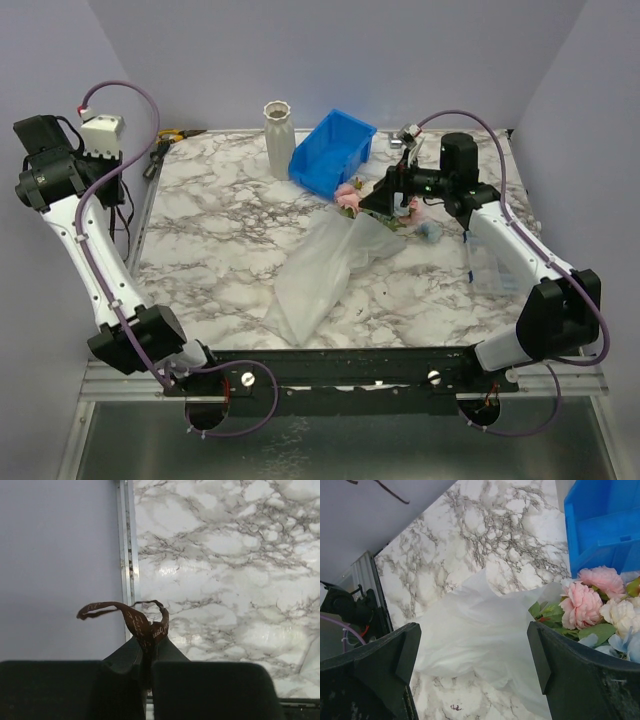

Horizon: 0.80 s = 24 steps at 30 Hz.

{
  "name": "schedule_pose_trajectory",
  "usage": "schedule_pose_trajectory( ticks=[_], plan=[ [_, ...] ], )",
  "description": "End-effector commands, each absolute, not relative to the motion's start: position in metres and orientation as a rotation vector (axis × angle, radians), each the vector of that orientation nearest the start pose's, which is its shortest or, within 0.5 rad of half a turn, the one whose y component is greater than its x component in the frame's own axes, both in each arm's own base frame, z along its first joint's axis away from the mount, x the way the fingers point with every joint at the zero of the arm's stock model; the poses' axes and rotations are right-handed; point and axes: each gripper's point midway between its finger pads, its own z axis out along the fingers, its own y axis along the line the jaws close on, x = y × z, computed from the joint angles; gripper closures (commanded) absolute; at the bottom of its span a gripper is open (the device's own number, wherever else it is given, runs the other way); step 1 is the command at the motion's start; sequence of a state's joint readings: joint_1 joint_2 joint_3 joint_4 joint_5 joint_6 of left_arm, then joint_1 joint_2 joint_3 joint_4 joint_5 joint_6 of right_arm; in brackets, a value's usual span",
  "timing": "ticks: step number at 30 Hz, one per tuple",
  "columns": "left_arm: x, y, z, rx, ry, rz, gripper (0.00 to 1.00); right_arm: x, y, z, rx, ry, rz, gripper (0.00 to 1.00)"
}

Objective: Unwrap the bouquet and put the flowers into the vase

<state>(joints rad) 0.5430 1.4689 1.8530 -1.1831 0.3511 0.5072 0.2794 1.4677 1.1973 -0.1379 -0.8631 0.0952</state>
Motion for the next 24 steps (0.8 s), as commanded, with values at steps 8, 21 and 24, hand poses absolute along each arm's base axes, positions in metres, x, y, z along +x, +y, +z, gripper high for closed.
schedule_pose_trajectory(
  ticks=[8,21,24],
  plan=[
    [0.234,0.085,0.250,0.247,2.592,-0.128,1.00,0.342,0.239,0.242,-0.785,1.866,1.087,0.00],
    [0.197,0.104,0.119,0.311,2.909,-0.010,1.00,0.333,0.232,0.232,-0.774,1.915,1.055,0.00],
    [0.200,0.098,0.113,0.326,2.942,-0.035,0.73,0.327,0.230,0.223,-0.759,1.972,1.071,0.00]
  ],
)
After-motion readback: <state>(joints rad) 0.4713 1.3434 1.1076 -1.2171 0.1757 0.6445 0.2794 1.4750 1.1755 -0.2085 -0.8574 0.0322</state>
